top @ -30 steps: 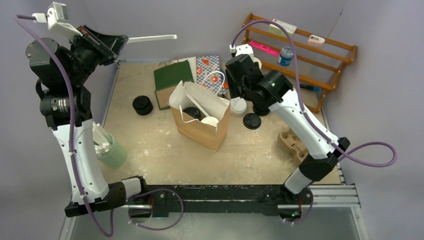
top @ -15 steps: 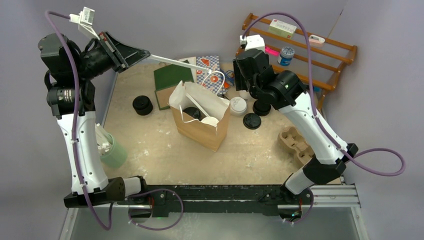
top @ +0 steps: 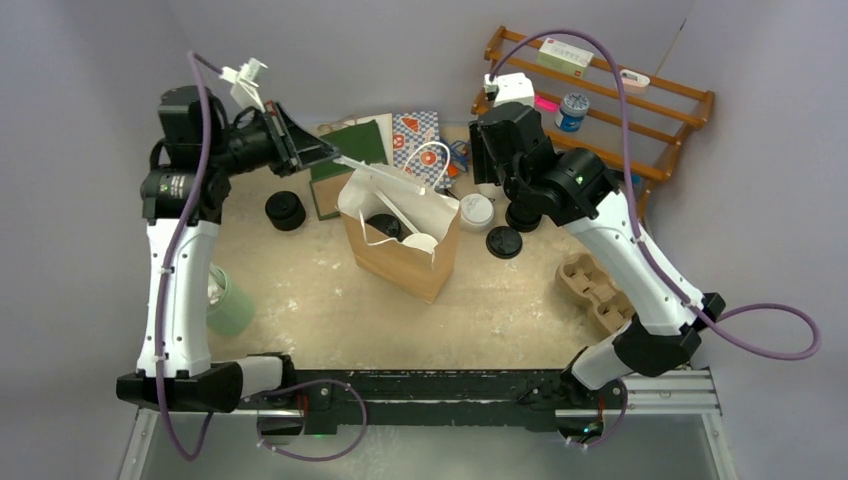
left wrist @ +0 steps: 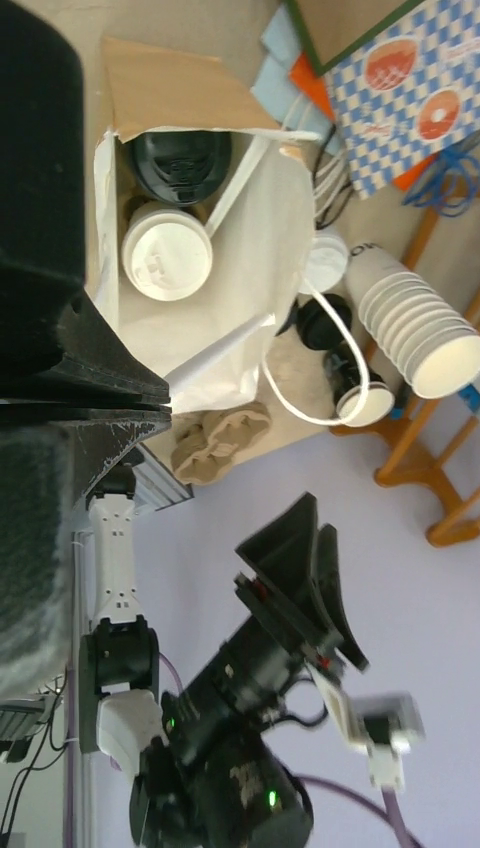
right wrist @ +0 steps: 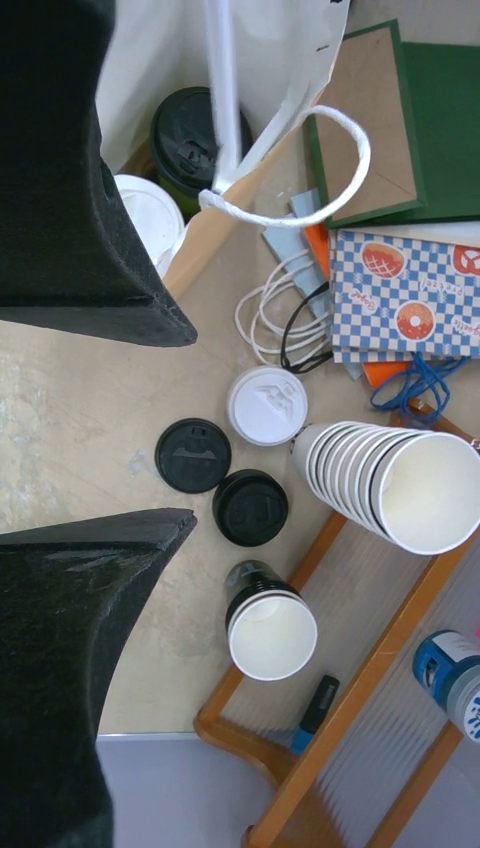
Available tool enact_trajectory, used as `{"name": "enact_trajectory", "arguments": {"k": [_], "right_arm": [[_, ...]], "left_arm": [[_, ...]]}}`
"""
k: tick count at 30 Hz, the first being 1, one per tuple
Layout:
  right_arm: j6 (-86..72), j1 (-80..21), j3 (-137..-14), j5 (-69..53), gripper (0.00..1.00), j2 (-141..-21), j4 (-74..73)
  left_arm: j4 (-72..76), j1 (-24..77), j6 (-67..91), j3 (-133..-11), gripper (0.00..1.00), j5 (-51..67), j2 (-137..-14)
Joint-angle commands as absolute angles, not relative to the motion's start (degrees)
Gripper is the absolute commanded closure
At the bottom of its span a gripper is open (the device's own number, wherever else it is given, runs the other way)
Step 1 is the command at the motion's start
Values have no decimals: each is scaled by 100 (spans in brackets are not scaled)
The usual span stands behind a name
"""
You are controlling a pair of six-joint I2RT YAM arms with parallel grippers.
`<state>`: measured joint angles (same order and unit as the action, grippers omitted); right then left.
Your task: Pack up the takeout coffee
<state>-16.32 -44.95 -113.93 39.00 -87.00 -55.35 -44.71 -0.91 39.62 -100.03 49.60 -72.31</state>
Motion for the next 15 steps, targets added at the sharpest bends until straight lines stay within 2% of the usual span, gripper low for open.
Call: {"name": "enact_trajectory", "arguments": {"k": [1, 8, 15], "right_arm": [[-1443, -4474, -11390, 3790, 37, -8588, -5139], [-1309, -4474, -11504, 3347, 37, -8706, -4812], [-1381, -4476, -11432, 2628, 36, -8805, -4723]], "left_arm": [[-4374, 321, 3823, -9423, 100, 4522, -7194], [-3787, 839, 4100, -9090, 100, 4217, -7470], [-2574, 1343, 4708, -8606, 100, 3980, -7753]]}}
